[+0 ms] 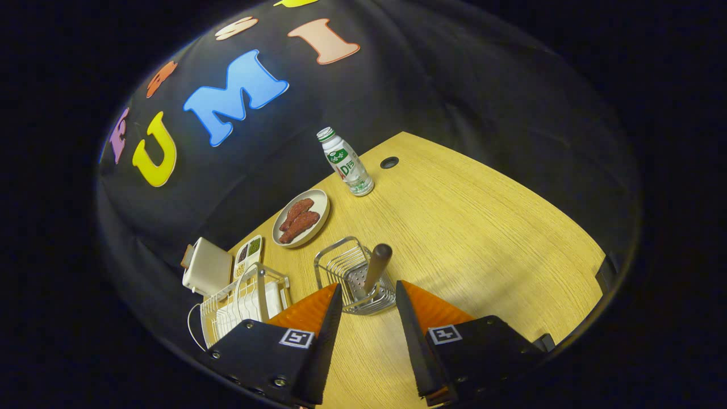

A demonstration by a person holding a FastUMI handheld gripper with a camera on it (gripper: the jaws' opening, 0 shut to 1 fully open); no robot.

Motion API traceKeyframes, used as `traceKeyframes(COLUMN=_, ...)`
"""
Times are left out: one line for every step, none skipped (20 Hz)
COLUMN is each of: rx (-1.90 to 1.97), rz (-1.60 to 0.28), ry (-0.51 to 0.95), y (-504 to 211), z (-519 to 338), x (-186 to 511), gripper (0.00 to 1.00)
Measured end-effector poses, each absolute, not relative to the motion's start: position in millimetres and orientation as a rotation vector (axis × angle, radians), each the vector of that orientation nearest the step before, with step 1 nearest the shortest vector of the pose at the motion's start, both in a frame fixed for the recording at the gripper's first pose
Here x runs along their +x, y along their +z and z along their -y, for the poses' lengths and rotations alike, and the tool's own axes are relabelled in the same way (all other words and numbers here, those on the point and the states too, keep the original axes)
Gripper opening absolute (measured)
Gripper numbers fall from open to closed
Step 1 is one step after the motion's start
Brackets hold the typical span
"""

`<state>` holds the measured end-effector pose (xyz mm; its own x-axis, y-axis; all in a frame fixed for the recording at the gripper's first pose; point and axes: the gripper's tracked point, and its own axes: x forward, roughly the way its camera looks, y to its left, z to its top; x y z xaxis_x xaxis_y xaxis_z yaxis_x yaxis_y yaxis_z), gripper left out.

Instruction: Take the plate from the dish rack, then take the spoon from the basket and place it into the plate.

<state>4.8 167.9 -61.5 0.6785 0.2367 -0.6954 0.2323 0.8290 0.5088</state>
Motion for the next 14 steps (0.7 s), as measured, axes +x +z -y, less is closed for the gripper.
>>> traceKeyframes(rx=0.627, rz=-0.837, ry=-0.004, y=-63.4, z=-167.4, x=9.9, gripper=0.58)
traceKeyframes(rx=0.643, rz=-0.84, ry=0.001, y=-64.1, z=-169.5, x=14.8, gripper=0.54)
traceKeyframes(rx=0.645, rz=-0.84, ry=-0.005, y=-67.1, z=-167.1, x=18.7, gripper=0.53)
traceKeyframes(rx=0.652, rz=-0.84, ry=-0.005, y=-67.0, z=-167.6, x=22.2, gripper=0.51)
traceKeyframes(rx=0.656, rz=-0.841, ry=-0.003, y=-67.5, z=-167.8, x=24.9, gripper=0.42)
traceKeyframes(rx=0.66, rz=-0.842, ry=0.005, y=-68.5, z=-169.4, x=28.2, gripper=0.37)
traceKeyframes(rx=0.641, rz=-0.845, ry=-0.031, y=-73.2, z=-165.5, x=29.9, gripper=0.37)
traceKeyframes(rx=0.644, rz=-0.841, ry=-0.027, y=-73.7, z=-162.8, x=32.9, gripper=0.26)
traceKeyframes(rx=0.645, rz=-0.844, ry=-0.014, y=-68.0, z=-166.5, x=32.1, gripper=0.15)
traceKeyframes(rx=0.638, rz=-0.84, ry=-0.005, y=-65.6, z=-167.1, x=33.2, gripper=0.15)
traceKeyframes(rx=0.62, rz=-0.831, ry=-0.032, y=-67.0, z=-161.2, x=34.4, gripper=0.15)
traceKeyframes(rx=0.607, rz=-0.825, ry=-0.035, y=-64.8, z=-160.1, x=39.8, gripper=0.04)
traceKeyframes(rx=0.576, rz=-0.818, ry=-0.031, y=-61.6, z=-158.7, x=38.7, gripper=0.03)
traceKeyframes(rx=0.549, rz=-0.815, ry=-0.021, y=-58.5, z=-159.6, x=38.9, gripper=0.04)
